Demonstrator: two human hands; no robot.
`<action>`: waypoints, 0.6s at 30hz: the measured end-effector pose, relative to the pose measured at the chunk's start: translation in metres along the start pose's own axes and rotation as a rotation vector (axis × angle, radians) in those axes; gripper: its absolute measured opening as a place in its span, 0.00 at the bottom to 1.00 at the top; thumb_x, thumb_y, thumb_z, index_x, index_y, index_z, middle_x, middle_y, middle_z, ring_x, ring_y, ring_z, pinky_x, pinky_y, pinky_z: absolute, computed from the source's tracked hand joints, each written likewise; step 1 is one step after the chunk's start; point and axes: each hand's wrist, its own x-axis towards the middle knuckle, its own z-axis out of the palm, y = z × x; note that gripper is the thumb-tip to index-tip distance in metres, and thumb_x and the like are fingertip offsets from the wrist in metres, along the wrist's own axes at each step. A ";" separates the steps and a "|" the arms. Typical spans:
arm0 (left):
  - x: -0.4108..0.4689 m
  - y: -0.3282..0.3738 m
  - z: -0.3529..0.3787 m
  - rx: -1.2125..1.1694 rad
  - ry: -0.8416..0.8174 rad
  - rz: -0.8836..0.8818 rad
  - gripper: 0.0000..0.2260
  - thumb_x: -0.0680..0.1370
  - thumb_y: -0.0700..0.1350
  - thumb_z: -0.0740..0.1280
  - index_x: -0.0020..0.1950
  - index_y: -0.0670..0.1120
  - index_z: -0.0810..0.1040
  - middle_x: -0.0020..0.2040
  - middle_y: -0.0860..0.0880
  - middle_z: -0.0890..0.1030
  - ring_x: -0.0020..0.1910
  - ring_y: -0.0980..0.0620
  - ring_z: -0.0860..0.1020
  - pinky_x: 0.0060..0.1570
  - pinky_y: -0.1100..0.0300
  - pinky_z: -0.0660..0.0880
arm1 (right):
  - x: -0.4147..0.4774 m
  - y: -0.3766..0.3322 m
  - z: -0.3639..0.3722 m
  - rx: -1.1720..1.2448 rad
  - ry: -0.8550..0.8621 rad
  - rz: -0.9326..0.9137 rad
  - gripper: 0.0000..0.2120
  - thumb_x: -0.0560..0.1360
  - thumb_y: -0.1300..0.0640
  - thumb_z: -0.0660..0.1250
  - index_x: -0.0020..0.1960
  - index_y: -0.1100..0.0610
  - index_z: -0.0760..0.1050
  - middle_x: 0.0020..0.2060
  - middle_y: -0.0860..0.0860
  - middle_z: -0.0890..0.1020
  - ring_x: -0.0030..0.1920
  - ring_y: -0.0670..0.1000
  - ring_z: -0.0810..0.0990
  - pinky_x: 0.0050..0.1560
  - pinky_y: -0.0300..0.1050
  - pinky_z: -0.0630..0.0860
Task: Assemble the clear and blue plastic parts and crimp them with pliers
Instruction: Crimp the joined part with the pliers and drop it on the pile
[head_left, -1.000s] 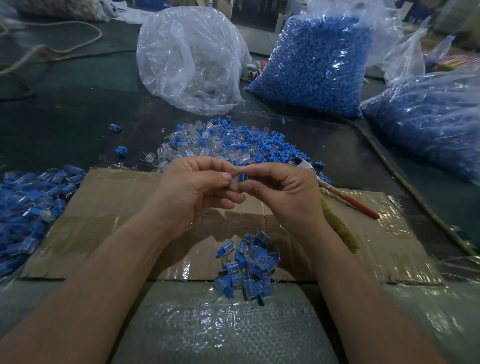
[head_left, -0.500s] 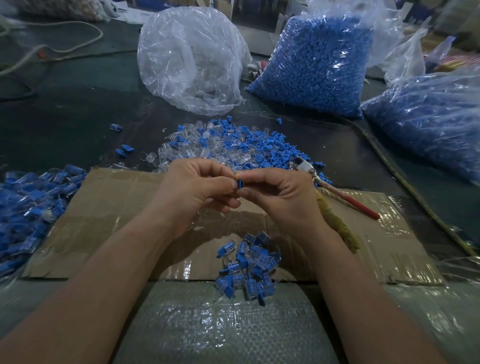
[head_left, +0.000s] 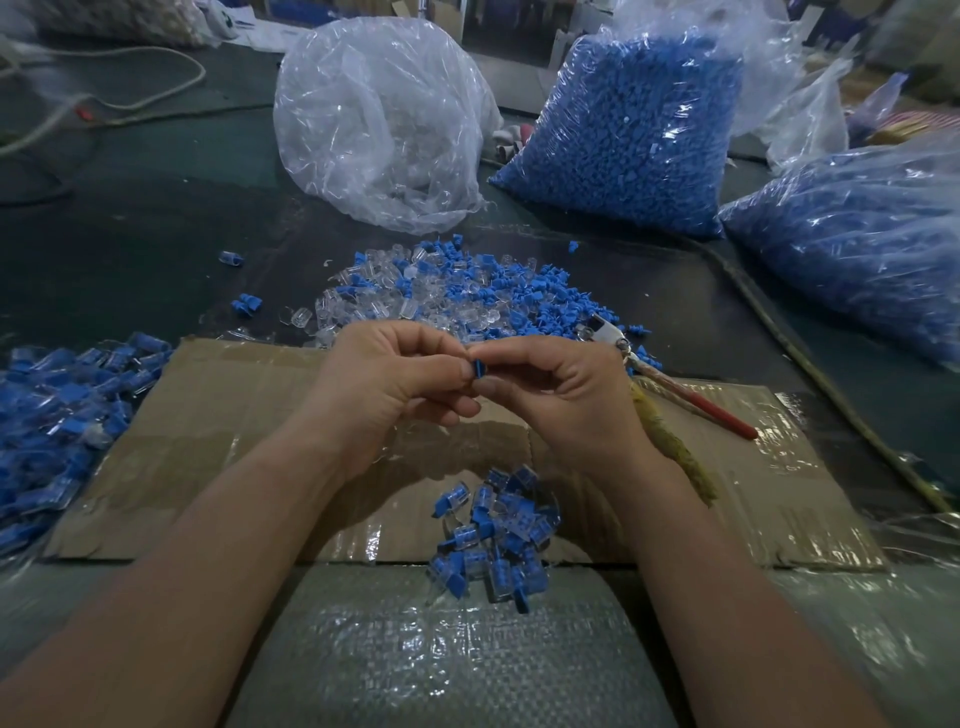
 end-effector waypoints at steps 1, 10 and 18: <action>0.000 0.000 0.000 -0.009 0.002 0.000 0.06 0.60 0.38 0.70 0.36 0.39 0.78 0.29 0.43 0.81 0.25 0.51 0.80 0.24 0.66 0.75 | 0.000 -0.001 -0.002 -0.025 -0.003 0.046 0.16 0.68 0.59 0.73 0.54 0.50 0.77 0.44 0.42 0.81 0.46 0.42 0.82 0.49 0.37 0.78; 0.002 -0.001 -0.004 -0.059 0.052 0.024 0.08 0.61 0.39 0.70 0.38 0.38 0.77 0.31 0.43 0.82 0.28 0.51 0.80 0.26 0.66 0.75 | -0.001 0.017 -0.073 -0.605 0.122 0.724 0.37 0.65 0.43 0.73 0.70 0.51 0.65 0.66 0.50 0.71 0.64 0.51 0.69 0.56 0.42 0.63; 0.002 0.000 -0.004 -0.048 0.054 0.026 0.10 0.61 0.39 0.69 0.40 0.37 0.76 0.31 0.44 0.82 0.28 0.52 0.80 0.26 0.66 0.75 | -0.008 0.019 -0.089 -0.704 -0.147 1.016 0.42 0.61 0.45 0.77 0.70 0.53 0.64 0.65 0.54 0.68 0.58 0.52 0.68 0.51 0.44 0.64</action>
